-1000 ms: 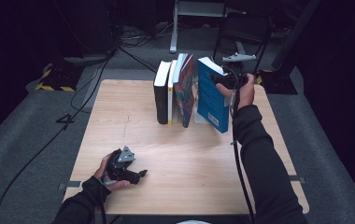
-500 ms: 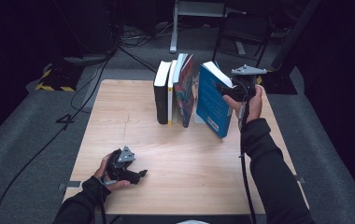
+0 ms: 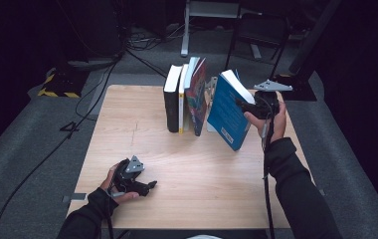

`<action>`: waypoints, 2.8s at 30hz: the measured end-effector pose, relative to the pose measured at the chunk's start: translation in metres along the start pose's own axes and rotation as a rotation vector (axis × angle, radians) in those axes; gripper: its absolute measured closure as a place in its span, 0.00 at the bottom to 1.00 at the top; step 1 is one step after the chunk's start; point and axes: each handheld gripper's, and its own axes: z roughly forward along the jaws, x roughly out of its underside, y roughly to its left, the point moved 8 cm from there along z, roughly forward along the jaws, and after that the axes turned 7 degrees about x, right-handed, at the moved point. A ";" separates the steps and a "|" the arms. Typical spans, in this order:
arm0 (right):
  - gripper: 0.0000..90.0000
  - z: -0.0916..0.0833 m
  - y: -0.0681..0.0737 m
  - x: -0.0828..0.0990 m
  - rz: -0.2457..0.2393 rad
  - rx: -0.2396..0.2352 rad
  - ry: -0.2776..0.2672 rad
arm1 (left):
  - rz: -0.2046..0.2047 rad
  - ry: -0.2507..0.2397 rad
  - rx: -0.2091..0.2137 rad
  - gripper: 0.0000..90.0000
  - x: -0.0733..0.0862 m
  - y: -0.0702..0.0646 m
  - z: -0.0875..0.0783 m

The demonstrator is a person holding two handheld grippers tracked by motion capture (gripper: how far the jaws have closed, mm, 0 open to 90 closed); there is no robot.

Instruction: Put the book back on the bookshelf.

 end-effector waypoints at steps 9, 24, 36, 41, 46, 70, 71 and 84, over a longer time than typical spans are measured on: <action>0.52 0.002 -0.003 0.009 0.010 0.034 0.040 | 0.005 0.000 -0.001 0.15 0.000 0.000 0.000; 0.39 -0.003 -0.004 0.052 0.042 0.010 0.015 | 0.004 0.002 -0.001 0.15 0.000 0.000 0.000; 0.64 0.029 0.013 0.106 0.106 -0.042 0.053 | 0.003 0.001 -0.001 0.15 0.000 0.000 0.000; 0.67 0.033 0.015 0.105 0.101 0.015 0.018 | 0.002 0.000 0.000 0.15 0.000 0.000 0.000; 0.67 0.039 0.017 0.102 0.127 0.046 -0.006 | 0.001 0.000 0.000 0.15 0.000 0.000 0.000; 0.68 0.036 0.035 0.103 0.165 0.236 -0.065 | 0.008 0.001 0.002 0.16 0.000 0.000 0.000; 0.68 0.036 0.036 0.103 0.163 0.242 -0.070 | 0.008 0.001 0.002 0.16 0.000 0.000 0.000; 0.68 0.052 0.042 0.095 0.169 0.253 -0.096 | 0.010 0.002 0.003 0.16 0.000 0.000 0.000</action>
